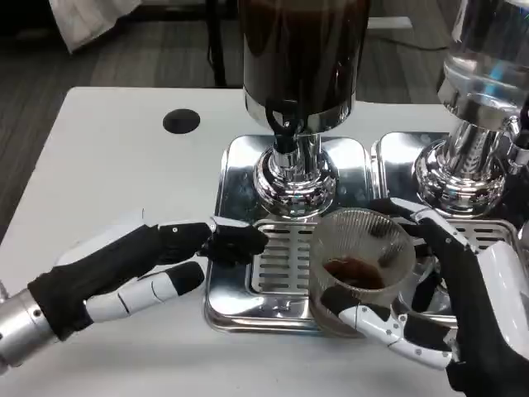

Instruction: Grasp the cup under the faucet to collect the drink, then remove the cup.

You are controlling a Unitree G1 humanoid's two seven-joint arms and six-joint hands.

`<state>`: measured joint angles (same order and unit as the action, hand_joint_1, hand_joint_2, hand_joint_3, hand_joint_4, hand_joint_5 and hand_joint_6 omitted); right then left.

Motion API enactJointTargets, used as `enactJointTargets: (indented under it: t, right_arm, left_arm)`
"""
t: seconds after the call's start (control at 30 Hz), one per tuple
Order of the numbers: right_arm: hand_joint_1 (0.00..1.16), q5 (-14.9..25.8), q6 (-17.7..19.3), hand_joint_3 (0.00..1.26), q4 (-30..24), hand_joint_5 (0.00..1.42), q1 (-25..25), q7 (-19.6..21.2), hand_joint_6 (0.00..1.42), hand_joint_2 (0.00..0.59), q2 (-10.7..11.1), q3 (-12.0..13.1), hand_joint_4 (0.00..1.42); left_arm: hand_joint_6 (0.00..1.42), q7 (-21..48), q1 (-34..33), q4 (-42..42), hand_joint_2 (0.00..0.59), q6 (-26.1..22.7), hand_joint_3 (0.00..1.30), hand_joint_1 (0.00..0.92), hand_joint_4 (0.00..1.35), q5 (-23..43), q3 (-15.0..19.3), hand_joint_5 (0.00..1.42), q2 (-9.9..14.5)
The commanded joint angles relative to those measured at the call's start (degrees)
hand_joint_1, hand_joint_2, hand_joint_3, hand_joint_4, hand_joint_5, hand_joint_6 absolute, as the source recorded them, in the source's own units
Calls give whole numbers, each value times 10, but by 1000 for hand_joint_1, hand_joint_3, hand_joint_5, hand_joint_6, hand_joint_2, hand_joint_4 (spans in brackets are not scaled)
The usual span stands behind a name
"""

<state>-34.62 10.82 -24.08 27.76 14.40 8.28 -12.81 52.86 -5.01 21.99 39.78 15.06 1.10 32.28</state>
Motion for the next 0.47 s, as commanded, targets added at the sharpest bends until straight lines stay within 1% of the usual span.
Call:
enactJointTargets:
  t: [0.03,0.23,0.33,0.47]
  right_arm:
    - [693,2,25,479,-9,819,-6,11,1080,226,-4,2,603]
    - [693,-5,30,479,-2,821,-10,16,1089,226,-1,5,603]
    - [693,2,35,481,6,822,-14,15,1093,226,-2,9,603]
    - [693,1,39,490,9,829,-14,16,1096,226,-4,12,609]
  left_arm:
    - [335,9,-4,5,141,-3,286,0,260,1,1,293,4]
    - [337,9,-7,10,141,0,286,0,263,-1,-1,293,1]
    - [338,11,-10,13,141,0,286,0,266,-1,-1,293,2]
    - [338,12,-10,14,142,0,286,0,268,-1,-1,293,3]
